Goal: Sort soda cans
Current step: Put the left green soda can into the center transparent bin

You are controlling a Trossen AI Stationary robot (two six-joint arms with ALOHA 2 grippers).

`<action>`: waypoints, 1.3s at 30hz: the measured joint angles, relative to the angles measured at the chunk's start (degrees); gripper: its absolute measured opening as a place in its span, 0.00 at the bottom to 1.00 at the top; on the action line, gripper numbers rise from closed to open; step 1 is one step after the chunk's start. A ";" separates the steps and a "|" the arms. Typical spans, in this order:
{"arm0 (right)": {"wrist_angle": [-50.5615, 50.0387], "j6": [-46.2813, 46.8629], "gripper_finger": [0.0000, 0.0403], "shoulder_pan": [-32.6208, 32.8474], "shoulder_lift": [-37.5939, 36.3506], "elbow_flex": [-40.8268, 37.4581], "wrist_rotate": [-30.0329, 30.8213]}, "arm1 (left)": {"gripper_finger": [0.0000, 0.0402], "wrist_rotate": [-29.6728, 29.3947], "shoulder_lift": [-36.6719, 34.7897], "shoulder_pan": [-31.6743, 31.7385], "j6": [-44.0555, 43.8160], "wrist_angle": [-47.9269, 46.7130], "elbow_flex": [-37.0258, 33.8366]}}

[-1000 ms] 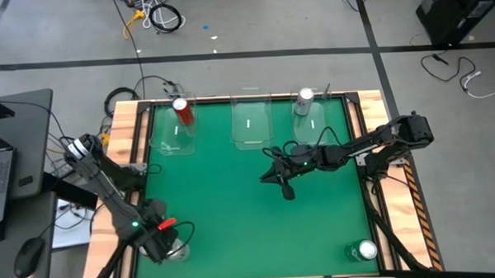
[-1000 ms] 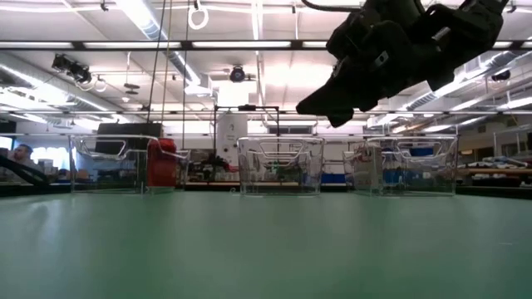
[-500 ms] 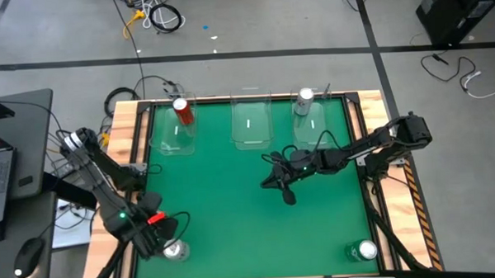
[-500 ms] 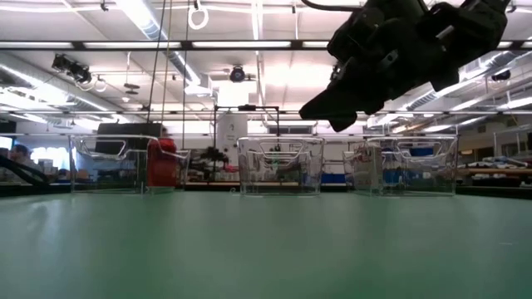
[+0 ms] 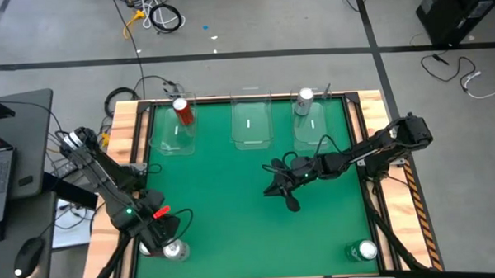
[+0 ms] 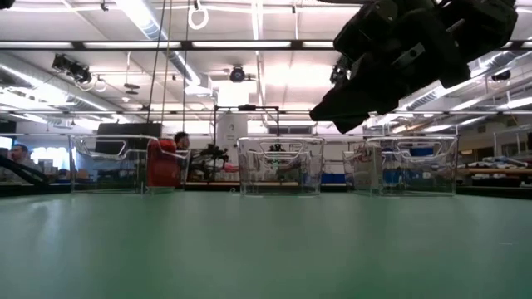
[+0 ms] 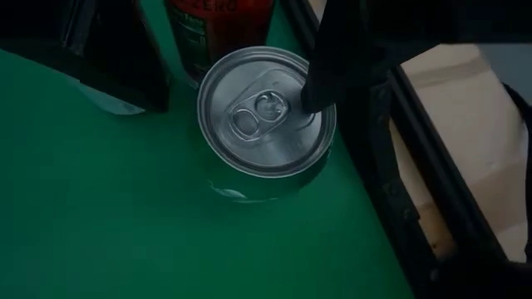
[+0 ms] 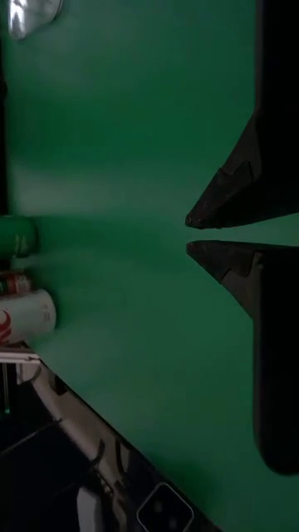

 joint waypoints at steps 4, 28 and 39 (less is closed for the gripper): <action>-0.01 0.56 0.11 1.04 0.00 0.02 0.00 | 0.73 0.82 0.19 -0.02 -0.36 0.77 1.20; -1.07 1.05 0.11 2.71 0.00 0.04 0.02 | 0.73 2.38 0.28 0.24 -1.28 -3.40 2.55; -1.73 1.03 0.11 2.76 0.00 0.04 0.02 | 0.73 1.51 0.28 0.24 -1.30 -3.18 2.55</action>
